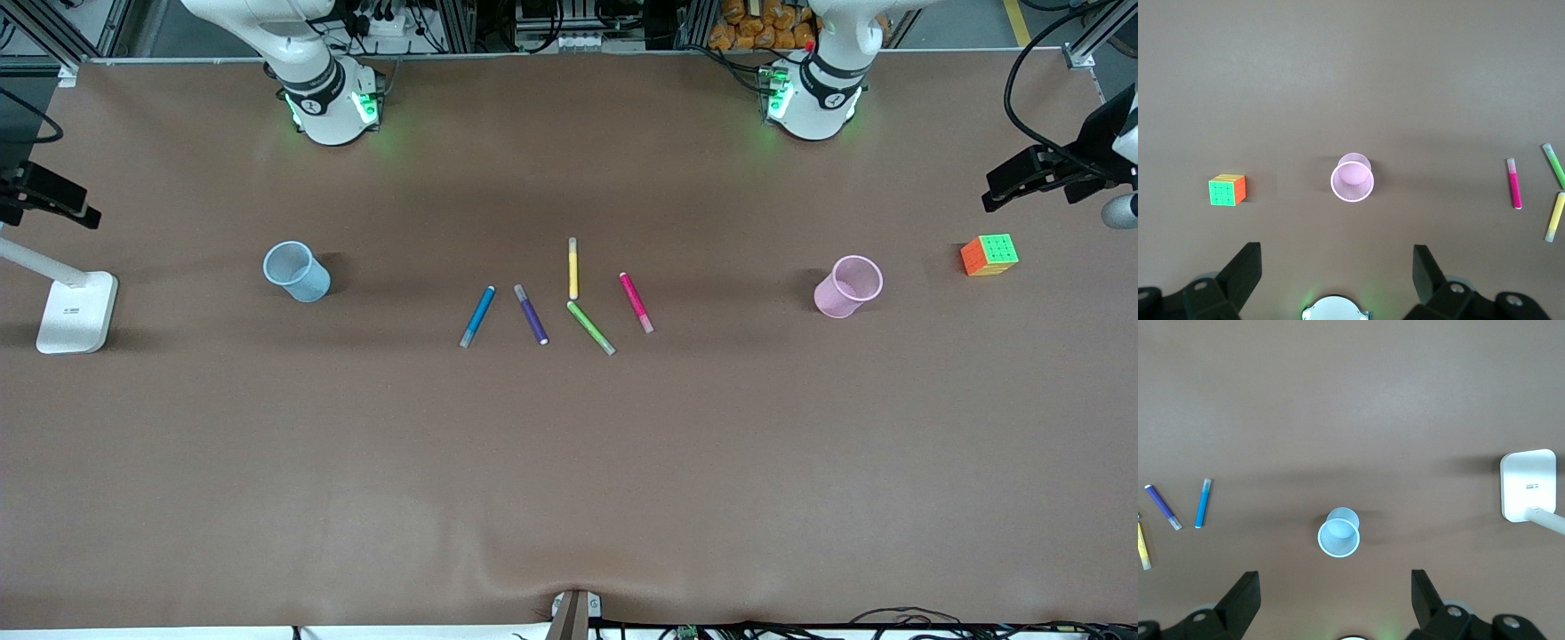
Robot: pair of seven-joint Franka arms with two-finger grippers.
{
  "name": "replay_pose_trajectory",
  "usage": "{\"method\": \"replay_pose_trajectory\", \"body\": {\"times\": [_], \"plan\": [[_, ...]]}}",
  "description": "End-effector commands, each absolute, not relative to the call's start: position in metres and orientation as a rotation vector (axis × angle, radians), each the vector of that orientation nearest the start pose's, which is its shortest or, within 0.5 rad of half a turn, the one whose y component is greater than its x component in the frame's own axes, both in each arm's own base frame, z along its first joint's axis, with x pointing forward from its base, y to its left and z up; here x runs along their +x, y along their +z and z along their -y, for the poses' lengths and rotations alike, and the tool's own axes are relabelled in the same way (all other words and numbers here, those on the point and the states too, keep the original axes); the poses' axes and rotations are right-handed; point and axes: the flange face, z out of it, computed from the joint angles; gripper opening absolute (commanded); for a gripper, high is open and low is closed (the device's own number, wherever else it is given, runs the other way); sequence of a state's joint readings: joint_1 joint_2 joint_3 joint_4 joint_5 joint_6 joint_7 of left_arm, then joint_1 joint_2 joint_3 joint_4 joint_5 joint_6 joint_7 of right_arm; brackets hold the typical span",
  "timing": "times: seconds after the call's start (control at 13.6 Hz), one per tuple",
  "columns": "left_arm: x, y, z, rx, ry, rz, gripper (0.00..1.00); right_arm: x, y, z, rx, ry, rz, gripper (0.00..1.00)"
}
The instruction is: Place pink and blue markers in matching cups
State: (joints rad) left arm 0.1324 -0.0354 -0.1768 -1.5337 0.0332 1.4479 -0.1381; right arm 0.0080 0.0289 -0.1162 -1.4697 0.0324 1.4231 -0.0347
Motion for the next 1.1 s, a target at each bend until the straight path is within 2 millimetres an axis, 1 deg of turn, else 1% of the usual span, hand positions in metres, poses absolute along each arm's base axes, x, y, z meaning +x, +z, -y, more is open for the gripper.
{"method": "replay_pose_trajectory", "body": {"times": [0.0,0.07,0.15,0.29,0.37,0.44,0.51,0.59,0.66,0.81,0.96,1.03], "plan": [[0.532,0.654,0.023,-3.092,0.085,0.147,1.00,0.553,0.637,0.060,-3.100,0.143,-0.108,1.00],[0.532,0.653,0.022,-3.092,0.089,0.151,1.00,0.553,0.637,0.062,-3.100,0.143,-0.113,1.00],[0.532,0.652,0.022,-3.092,0.090,0.149,1.00,0.556,0.630,0.062,-3.104,0.158,-0.112,1.00],[0.532,0.652,0.027,-3.092,0.091,0.137,1.00,0.577,0.589,0.066,-3.109,0.269,-0.122,1.00],[0.535,0.648,0.038,-3.093,0.100,0.111,1.00,0.586,0.570,0.066,-3.106,0.317,-0.125,1.00],[0.537,0.642,0.046,-3.093,0.118,0.087,1.00,0.595,0.545,0.065,-3.100,0.389,-0.126,1.00],[0.538,0.638,0.053,-3.093,0.130,0.072,1.00,0.596,0.542,0.067,-3.108,0.397,-0.119,1.00],[0.542,0.632,0.054,-3.092,0.148,0.097,1.00,0.597,0.542,0.069,-3.139,0.400,-0.117,1.00],[0.544,0.628,0.054,-3.091,0.154,0.118,1.00,0.597,0.541,0.067,-3.181,0.413,-0.101,1.00],[0.548,0.617,0.064,-3.088,0.188,0.122,1.00,0.599,0.539,0.063,-3.184,0.417,-0.103,1.00],[0.558,0.595,0.071,-3.088,0.249,0.116,1.00,0.609,0.528,0.059,-3.177,0.383,-0.099,1.00],[0.563,0.585,0.074,-3.088,0.277,0.105,1.00,0.614,0.523,0.050,-3.171,0.353,-0.080,1.00]]}}
